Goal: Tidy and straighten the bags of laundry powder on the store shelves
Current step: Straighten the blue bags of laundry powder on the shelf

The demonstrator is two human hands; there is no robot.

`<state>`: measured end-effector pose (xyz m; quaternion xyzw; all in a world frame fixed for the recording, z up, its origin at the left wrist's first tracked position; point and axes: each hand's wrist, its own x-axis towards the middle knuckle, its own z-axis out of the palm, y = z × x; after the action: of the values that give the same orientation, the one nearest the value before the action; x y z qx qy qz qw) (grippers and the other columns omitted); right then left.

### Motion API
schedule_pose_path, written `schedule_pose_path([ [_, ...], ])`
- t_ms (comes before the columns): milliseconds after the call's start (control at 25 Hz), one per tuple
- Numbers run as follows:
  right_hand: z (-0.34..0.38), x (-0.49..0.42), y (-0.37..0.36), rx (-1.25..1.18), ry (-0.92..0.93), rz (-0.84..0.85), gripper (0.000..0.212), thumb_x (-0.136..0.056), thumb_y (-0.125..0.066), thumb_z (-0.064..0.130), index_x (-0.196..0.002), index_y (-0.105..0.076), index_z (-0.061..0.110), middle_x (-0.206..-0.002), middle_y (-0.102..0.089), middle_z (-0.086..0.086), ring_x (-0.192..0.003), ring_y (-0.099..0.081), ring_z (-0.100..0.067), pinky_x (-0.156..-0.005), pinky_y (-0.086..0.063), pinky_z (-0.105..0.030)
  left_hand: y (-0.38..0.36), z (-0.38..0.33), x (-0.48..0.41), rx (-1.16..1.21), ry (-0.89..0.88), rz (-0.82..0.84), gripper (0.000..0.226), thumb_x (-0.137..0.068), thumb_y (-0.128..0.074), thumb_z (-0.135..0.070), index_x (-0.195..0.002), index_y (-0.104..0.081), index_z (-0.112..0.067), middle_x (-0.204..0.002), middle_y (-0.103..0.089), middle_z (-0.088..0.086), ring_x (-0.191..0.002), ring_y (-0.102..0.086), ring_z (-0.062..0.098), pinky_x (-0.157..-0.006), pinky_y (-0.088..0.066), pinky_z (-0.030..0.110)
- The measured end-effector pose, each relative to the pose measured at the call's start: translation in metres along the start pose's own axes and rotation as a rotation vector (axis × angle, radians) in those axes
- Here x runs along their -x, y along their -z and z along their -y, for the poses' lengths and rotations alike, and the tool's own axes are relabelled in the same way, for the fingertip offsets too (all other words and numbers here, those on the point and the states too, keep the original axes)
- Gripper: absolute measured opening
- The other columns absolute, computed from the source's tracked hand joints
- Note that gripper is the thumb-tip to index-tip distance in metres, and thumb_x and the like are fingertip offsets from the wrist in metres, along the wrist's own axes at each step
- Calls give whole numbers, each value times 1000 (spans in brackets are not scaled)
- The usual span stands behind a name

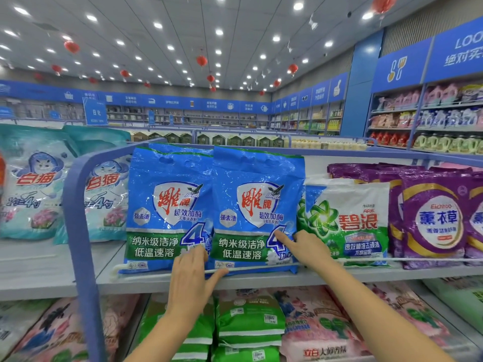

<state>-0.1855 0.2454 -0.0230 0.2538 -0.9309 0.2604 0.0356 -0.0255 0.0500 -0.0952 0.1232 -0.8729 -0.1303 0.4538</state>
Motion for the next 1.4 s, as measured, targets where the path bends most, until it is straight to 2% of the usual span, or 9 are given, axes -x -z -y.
schedule_pose_path([
  [120, -5, 5, 1, -477, 33, -124, 53, -81, -41, 62, -86, -58, 12, -75, -58, 1, -70, -57, -17, -70, -51, -35, 5, -5, -2, -1, -11, 6, 49, -73, -70, -50, -100, -51, -15, -91, -53, -1, -79, -55, 18, -74, -52, 36],
  [200, 3, 9, 4, -792, 35, -129, 49, -89, -45, 45, -125, -49, 11, -112, -57, 1, -103, -55, -16, -95, -46, -36, 4, -23, -7, 140, 50, -21, 64, -80, -48, -60, -125, -44, -15, -115, -54, 3, -103, -52, 17, -90, -47, 36],
  [280, 16, 6, 3, -906, 44, -136, 48, -95, -44, 34, -135, -38, 9, -121, -46, 5, -113, -44, -10, -99, -37, -27, 0, -44, -22, 249, 132, -64, 70, -84, -35, -62, -139, -28, -21, -135, -44, 6, -123, -43, 21, -101, -41, 41],
  [360, 27, -6, 4, -892, 43, -194, 43, -97, -43, 34, -128, -45, 6, -118, -49, 3, -110, -47, -11, -96, -39, -28, -7, -55, -40, 197, 143, -81, 63, -86, -27, -62, -142, -15, -35, -144, -35, 10, -131, -36, 26, -99, -41, 44],
  [480, 31, -23, 14, -852, 48, -331, 33, -96, -47, 30, -70, -49, 9, -67, -44, -5, -63, -40, -16, -58, -33, -29, -21, -51, -52, 53, 117, -31, 60, -88, -23, -61, -142, -12, -39, -149, -28, 16, -133, -36, 34, -95, -46, 49],
  [720, 37, -26, 14, -875, 51, -452, 24, -95, -49, 26, -79, -51, 9, -70, -47, 0, -64, -43, -13, -59, -35, -27, -26, -44, -57, 60, 120, -10, 68, -84, -6, -74, -144, -1, -42, -154, -19, 9, -139, -25, 27, -103, -35, 44],
  [920, 31, 15, 6, -407, 388, -912, 32, -92, -43, 32, -120, -42, 16, -120, -50, -3, -111, -47, -18, -93, -39, -34, 6, -5, -53, -59, -111, -166, 63, -94, -17, -60, -143, -25, -22, -146, -30, 9, -130, -31, 25, -105, -25, 40],
  [1080, 69, 11, -32, 247, 816, -715, 53, -90, -40, 52, -138, -35, 29, -148, -30, -5, -137, -26, -26, -111, -15, -52, 27, 32, -89, -449, -192, -44, 62, -94, -12, -60, -141, -33, -25, -150, -26, 9, -135, -28, 32, -108, -12, 59],
  [1400, 67, -15, -46, 466, 495, -580, 75, -83, -18, 77, -146, -18, 37, -153, -27, -6, -141, -16, -28, -105, -13, -60, 23, 42, -105, -535, 111, -10, 93, -65, -12, -88, -144, 2, -43, -156, 10, 1, -144, 6, 29, -104, 12, 60],
])
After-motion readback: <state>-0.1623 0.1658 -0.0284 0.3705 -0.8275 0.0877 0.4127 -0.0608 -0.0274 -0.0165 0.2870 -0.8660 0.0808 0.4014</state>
